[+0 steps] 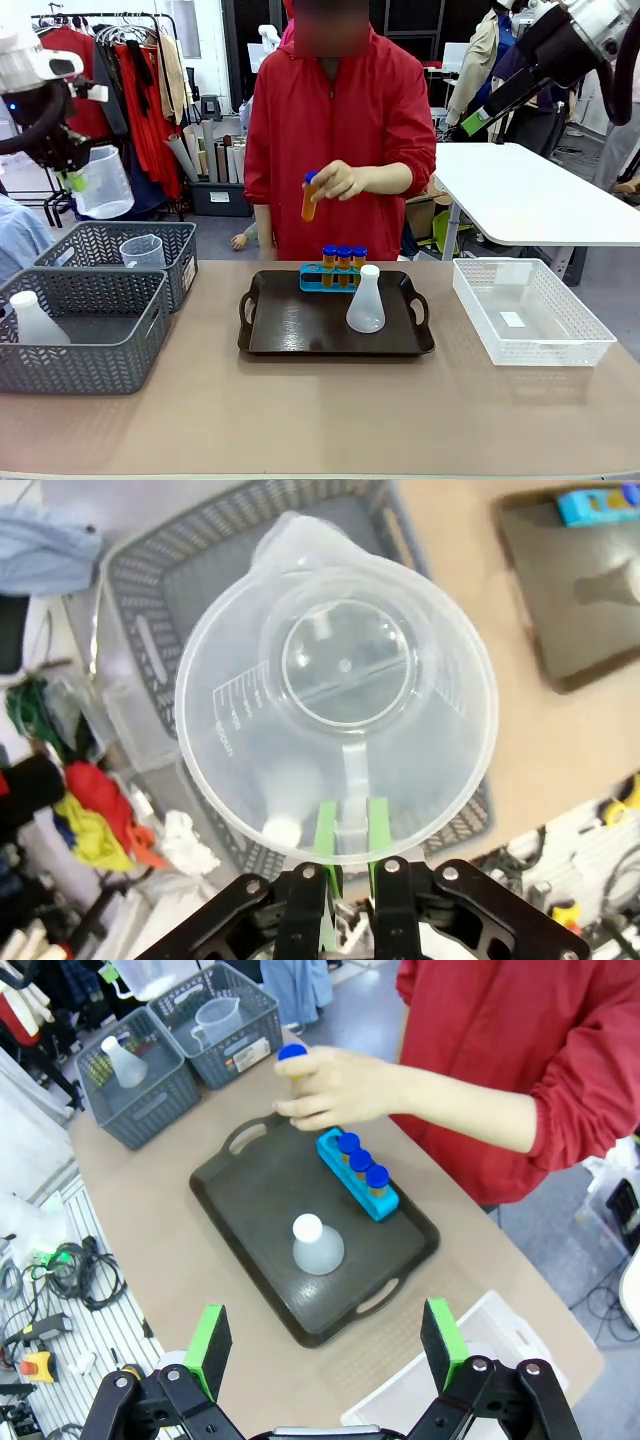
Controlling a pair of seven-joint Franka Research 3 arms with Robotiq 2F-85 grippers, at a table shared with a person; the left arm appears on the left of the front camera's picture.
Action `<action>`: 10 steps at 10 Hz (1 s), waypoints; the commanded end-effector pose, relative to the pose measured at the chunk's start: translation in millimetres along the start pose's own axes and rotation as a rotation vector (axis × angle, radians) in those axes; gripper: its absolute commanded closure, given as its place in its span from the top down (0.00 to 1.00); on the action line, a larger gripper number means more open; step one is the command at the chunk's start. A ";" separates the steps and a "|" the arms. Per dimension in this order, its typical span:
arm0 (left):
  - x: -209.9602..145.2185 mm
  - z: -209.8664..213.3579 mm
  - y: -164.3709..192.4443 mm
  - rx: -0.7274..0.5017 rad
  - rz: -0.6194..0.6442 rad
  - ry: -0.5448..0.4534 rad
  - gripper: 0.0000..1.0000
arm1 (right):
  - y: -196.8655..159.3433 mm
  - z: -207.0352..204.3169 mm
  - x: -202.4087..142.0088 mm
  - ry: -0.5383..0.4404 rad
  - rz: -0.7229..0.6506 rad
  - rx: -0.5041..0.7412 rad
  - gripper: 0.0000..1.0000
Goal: Prepare the laboratory tools.
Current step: Pick up one Large Measuring Cup and place it on the Handle tray.
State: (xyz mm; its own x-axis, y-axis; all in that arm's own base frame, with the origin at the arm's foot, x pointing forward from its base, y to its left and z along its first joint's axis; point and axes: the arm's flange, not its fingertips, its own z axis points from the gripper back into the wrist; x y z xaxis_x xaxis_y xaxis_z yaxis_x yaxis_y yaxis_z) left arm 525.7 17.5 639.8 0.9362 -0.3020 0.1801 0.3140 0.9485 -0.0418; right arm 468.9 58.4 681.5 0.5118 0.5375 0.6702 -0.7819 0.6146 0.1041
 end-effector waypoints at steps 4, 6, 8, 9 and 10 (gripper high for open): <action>-11.7 65.9 -76.9 -0.009 -0.334 -0.078 0.00 | 1.3 0.4 0.1 -0.009 -0.002 0.007 1.00; -1.1 78.1 -108.7 0.019 -0.451 -0.129 0.00 | 1.3 0.4 0.1 -0.009 -0.002 0.007 1.00; 12.5 81.4 -140.0 0.015 -0.550 -0.147 0.00 | 1.3 0.4 0.1 -0.009 -0.002 0.007 1.00; 19.4 79.5 -156.5 0.005 -0.602 -0.148 0.00 | 1.3 0.4 0.1 -0.009 -0.002 0.007 1.00; 26.0 75.3 -174.3 0.008 -0.658 -0.152 0.00 | 1.3 0.4 0.1 -0.009 -0.002 0.007 1.00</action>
State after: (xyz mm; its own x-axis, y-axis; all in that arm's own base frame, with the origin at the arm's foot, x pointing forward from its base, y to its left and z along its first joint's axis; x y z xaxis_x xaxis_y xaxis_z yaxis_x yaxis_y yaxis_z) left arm 477.8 -144.4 724.4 0.5705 -0.7664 0.2952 0.7751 0.6213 0.1151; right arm 468.9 58.7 681.5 0.5114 0.5380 0.6701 -0.7823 0.6142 0.1039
